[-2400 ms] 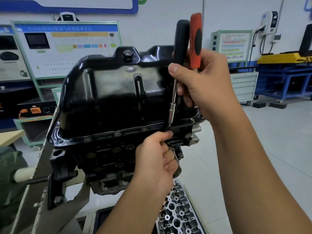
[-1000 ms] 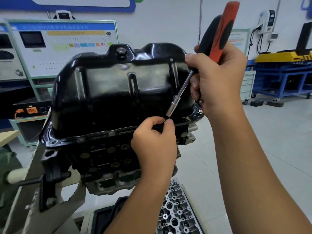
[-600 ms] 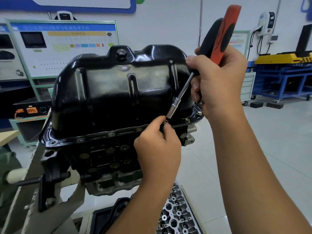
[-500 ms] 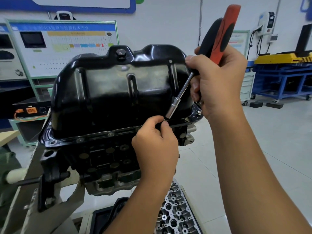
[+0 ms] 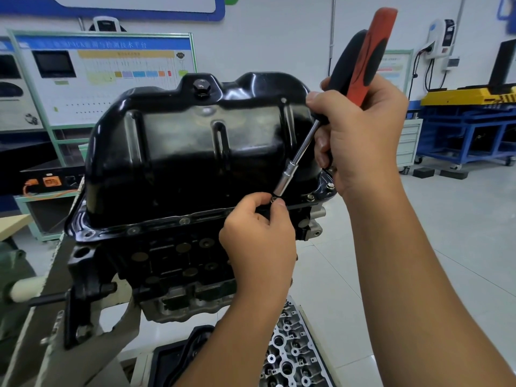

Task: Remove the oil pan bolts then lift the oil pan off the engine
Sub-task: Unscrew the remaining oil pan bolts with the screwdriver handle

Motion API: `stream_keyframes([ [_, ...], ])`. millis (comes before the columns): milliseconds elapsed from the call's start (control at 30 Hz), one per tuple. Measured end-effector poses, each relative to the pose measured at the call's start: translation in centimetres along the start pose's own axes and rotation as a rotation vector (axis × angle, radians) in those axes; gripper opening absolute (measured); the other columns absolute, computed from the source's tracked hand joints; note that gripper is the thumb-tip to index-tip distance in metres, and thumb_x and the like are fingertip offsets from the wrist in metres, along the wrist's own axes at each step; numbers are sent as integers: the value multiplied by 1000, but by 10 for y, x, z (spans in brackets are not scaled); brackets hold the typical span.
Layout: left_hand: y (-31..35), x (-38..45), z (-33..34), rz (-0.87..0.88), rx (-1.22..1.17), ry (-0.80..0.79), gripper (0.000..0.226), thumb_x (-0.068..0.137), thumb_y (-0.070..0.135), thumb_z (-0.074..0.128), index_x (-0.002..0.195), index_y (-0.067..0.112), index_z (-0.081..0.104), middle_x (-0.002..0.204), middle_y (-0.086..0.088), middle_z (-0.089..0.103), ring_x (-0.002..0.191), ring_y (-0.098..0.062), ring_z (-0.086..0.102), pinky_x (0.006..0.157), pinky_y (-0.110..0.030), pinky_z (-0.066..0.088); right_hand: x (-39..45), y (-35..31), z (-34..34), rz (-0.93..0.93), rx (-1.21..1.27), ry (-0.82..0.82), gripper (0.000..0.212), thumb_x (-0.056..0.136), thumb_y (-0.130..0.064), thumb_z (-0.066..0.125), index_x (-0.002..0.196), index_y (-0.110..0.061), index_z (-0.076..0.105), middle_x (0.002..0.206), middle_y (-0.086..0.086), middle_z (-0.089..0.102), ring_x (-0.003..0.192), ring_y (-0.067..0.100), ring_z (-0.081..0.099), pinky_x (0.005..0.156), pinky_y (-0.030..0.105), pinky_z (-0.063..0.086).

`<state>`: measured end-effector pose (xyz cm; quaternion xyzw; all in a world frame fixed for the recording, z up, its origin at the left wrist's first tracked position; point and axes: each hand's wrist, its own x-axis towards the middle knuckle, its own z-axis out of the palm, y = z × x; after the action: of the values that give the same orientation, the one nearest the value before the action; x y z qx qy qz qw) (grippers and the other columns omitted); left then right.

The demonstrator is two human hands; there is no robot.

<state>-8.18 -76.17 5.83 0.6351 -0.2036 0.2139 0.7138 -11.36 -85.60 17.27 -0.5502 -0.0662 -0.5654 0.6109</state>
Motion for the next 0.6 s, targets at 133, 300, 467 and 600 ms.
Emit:
stream_keyframes([
  [133,0,0,1,-40,-37,8,11,91,17,75,82,22,69,35,11,38,32,-9,38,40,-14,31,0,0,1,-3,-3,-3,31,80,0,72,91,17,48,65,21,43,36,21,31,39,24,31],
  [300,1,0,1,-61,-61,18,7,87,16,79,85,18,73,35,11,39,30,-9,40,39,-14,33,-1,0,1,3,-20,-3,31,80,0,72,90,16,49,66,20,44,37,22,32,39,25,32],
  [467,0,3,2,-114,-78,24,10,88,15,76,82,23,73,38,11,38,35,-8,34,41,-19,32,-1,0,1,2,-26,5,30,79,1,72,90,17,49,64,25,42,37,23,31,39,25,31],
  [600,-3,2,5,-132,-85,29,11,92,16,72,81,20,71,39,11,37,39,-10,33,45,-27,33,1,2,-1,3,-21,16,30,78,0,73,88,14,49,65,20,44,36,23,31,39,24,31],
])
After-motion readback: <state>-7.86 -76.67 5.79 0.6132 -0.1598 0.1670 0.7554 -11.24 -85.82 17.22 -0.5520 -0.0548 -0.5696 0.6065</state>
